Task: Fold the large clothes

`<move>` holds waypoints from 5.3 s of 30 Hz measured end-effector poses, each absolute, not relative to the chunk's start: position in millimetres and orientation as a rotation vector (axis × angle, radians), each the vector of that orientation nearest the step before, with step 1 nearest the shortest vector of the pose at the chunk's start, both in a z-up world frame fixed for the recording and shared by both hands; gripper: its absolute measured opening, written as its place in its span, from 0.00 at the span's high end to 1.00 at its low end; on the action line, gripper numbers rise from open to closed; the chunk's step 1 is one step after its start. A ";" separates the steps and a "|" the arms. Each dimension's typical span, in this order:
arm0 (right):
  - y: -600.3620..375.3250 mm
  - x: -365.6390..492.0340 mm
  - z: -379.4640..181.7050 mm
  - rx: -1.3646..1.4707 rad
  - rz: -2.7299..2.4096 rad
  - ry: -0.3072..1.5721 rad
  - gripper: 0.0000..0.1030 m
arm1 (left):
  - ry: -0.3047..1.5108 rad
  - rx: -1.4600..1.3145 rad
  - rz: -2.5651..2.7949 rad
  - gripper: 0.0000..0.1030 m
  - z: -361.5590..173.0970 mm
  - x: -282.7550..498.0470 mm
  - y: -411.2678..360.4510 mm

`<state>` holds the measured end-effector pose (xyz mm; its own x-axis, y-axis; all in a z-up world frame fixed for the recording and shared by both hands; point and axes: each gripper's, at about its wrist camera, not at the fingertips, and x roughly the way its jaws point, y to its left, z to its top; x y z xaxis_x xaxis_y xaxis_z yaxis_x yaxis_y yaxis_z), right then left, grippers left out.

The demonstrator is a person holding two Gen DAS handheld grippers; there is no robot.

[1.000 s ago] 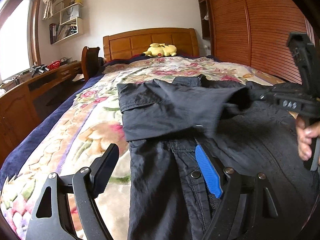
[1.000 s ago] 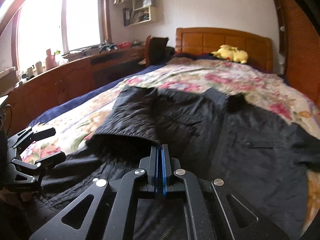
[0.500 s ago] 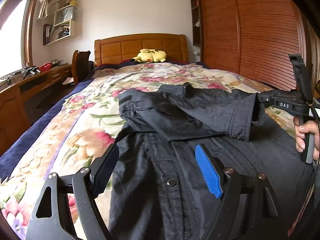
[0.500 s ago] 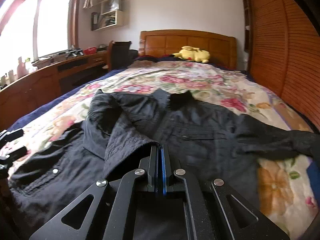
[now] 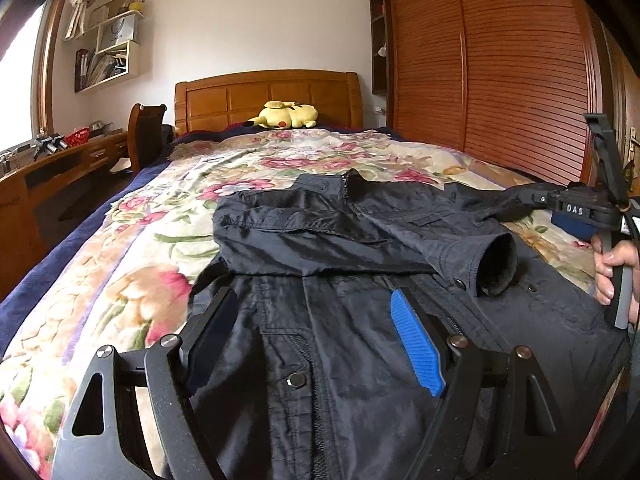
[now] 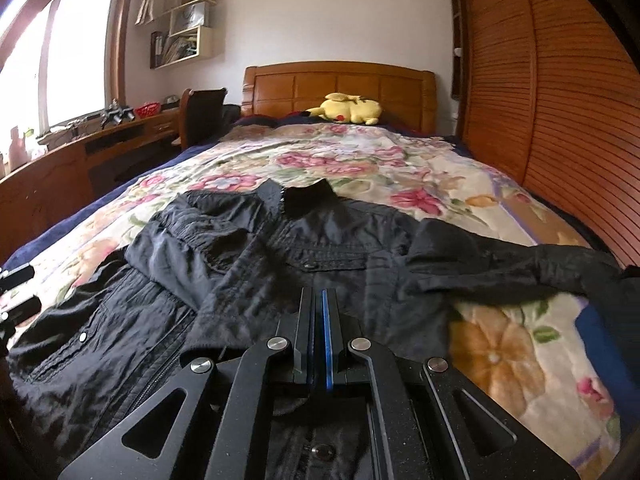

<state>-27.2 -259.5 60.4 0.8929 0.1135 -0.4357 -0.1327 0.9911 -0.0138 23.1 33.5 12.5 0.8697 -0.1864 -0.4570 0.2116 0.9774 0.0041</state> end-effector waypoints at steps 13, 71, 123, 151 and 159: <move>-238.0 -26.2 52.8 -0.049 0.227 0.455 0.40 | 0.487 0.067 -0.222 0.23 9.0 28.4 17.3; -246.0 46.3 65.9 -0.284 0.128 0.579 0.90 | 0.521 0.035 -0.264 0.23 0.8 35.2 20.3; -319.6 82.0 70.7 -0.233 0.077 0.714 0.26 | 0.549 0.037 -0.272 0.23 -3.9 39.4 26.7; -443.3 190.5 11.0 -0.160 -0.413 0.823 0.23 | 0.599 0.053 -0.304 0.23 -8.9 50.1 19.0; -452.1 205.3 0.2 -0.105 -0.380 0.855 0.25 | 0.603 0.053 -0.303 0.23 -9.7 50.4 18.4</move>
